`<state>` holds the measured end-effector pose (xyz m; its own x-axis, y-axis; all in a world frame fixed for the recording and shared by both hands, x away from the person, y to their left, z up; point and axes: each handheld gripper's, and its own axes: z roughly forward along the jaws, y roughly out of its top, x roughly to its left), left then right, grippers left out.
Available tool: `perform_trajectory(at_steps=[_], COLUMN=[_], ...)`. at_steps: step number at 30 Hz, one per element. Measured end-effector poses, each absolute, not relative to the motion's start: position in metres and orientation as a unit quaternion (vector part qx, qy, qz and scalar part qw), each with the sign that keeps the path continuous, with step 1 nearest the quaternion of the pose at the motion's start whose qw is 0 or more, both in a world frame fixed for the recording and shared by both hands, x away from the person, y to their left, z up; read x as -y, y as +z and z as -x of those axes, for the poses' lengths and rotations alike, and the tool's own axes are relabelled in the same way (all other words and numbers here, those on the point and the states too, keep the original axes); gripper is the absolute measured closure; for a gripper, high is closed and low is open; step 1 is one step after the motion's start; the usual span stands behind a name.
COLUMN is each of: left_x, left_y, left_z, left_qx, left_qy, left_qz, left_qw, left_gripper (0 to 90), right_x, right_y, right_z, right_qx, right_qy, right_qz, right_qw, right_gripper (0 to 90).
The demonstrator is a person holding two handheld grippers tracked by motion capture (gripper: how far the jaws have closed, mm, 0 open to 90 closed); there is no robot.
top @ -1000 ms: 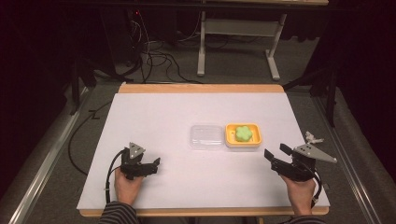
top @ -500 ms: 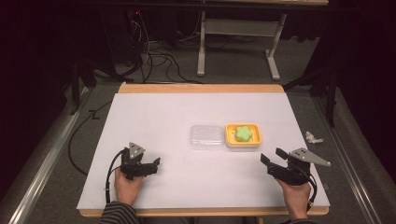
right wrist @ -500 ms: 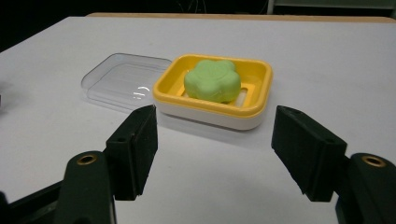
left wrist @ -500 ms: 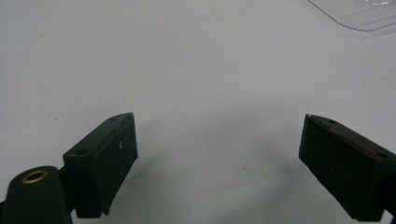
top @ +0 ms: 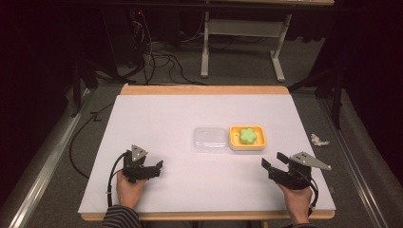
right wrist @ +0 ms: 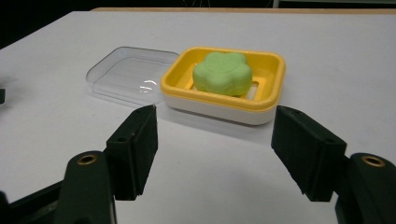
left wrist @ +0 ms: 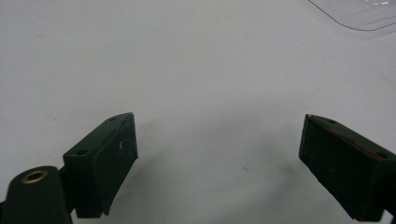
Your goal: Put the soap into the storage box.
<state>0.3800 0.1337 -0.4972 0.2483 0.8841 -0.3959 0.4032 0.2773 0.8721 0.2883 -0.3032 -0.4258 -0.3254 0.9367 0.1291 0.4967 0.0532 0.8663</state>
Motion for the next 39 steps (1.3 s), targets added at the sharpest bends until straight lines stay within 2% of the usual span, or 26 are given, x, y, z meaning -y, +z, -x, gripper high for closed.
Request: perform_trajectory(at_steps=[39], left_x=[-0.134], left_y=[-0.497], left_z=[-0.38], left_qx=[-0.575], left_qy=[0.214], left_qz=[-0.561], left_qw=[0.556], left_gripper=[12.4], right_x=[0.263], right_y=[-0.45], right_z=[-0.312], right_qx=[-0.728], right_qy=[0.401], right_qz=[-0.506], right_qw=[0.23], right_gripper=[32.6])
